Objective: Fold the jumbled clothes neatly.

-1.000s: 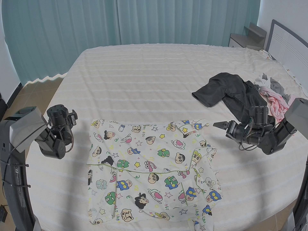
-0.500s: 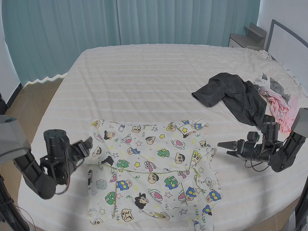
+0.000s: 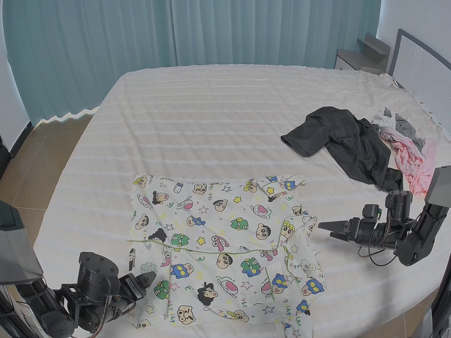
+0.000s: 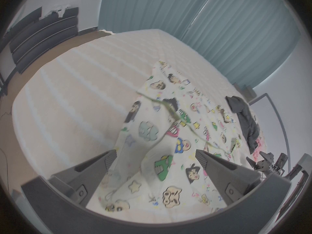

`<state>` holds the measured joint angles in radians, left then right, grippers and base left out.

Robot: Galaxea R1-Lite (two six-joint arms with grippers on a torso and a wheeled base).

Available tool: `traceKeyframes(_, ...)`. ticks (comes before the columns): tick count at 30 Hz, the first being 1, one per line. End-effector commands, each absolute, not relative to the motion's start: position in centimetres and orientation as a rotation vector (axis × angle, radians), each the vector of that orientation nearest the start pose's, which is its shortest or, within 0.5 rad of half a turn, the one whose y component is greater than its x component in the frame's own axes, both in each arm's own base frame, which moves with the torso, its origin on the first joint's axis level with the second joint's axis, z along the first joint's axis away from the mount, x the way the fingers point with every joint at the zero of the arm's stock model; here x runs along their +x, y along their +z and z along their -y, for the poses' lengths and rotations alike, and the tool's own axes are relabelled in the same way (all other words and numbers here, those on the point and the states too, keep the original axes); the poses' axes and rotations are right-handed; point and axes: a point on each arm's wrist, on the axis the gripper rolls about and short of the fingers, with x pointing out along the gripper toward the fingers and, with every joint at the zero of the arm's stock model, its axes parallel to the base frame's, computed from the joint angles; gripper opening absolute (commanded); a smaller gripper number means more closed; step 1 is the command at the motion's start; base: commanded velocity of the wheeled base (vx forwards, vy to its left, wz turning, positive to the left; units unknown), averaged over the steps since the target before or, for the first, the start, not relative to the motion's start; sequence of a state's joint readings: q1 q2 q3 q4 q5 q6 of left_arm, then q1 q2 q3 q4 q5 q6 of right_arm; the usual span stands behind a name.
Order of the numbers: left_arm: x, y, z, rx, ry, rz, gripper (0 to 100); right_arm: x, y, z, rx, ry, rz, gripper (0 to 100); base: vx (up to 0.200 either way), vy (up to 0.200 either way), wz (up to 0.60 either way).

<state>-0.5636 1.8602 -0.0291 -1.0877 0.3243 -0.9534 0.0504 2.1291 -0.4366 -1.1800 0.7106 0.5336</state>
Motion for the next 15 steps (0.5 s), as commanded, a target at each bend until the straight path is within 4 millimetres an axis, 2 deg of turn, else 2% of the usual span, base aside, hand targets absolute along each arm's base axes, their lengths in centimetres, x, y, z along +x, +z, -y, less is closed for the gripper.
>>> traceKeyframes(1,14.8,3.2,9.6,-0.620,0.088,-0.767,100,28.8,2.4,-3.8,0.655,0.628,-0.696,100,0.000,0.000,0.00)
traceKeyframes(6,14.0,2.7,11.1,-0.592,0.017,-0.823,100,28.7,2.5,-3.9,0.650,0.635,-0.676,100,0.000,0.000,0.00)
traceKeyframes(11,14.9,0.6,11.9,-0.549,0.074,-0.880,100,28.6,2.9,-3.8,0.649,0.638,-0.668,100,0.000,0.000,0.00)
traceKeyframes(15,15.2,-0.1,12.1,-0.558,0.101,-0.899,100,28.6,2.9,-3.8,0.649,0.638,-0.667,100,0.000,0.000,0.00)
